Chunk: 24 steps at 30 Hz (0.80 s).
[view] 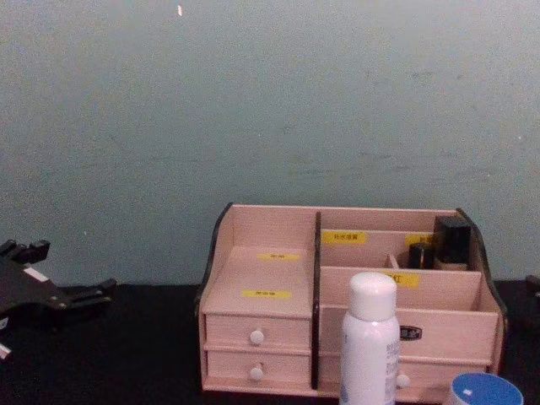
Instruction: Pick up the facial cleanser and watermelon frost from the table and place them into the tiered storage box.
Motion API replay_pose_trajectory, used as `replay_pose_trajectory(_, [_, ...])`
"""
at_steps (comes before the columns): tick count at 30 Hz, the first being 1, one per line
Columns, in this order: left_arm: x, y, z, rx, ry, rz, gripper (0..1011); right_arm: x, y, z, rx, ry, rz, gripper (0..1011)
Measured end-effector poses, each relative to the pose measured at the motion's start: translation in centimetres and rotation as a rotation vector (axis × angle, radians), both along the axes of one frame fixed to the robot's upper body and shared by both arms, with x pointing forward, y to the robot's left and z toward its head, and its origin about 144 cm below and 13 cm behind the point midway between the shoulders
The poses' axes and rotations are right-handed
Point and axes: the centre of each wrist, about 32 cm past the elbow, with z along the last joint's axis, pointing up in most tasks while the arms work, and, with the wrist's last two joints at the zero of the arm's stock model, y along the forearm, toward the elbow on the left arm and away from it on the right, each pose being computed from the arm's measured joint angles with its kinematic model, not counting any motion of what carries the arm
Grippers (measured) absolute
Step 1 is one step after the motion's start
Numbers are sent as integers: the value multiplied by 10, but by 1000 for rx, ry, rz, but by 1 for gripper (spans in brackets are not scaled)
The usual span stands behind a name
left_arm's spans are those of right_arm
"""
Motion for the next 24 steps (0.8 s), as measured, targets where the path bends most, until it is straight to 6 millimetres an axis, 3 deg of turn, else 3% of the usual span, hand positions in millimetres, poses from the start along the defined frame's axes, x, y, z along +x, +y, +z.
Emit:
replay_pose_trajectory(10, [0,0,0,0,0,0,1001,-6,-13,5,80,-23,63,1003])
replay_pose_trajectory(24, [0,0,0,0,0,0,1001,-17,-14,13,102,-43,339,1002])
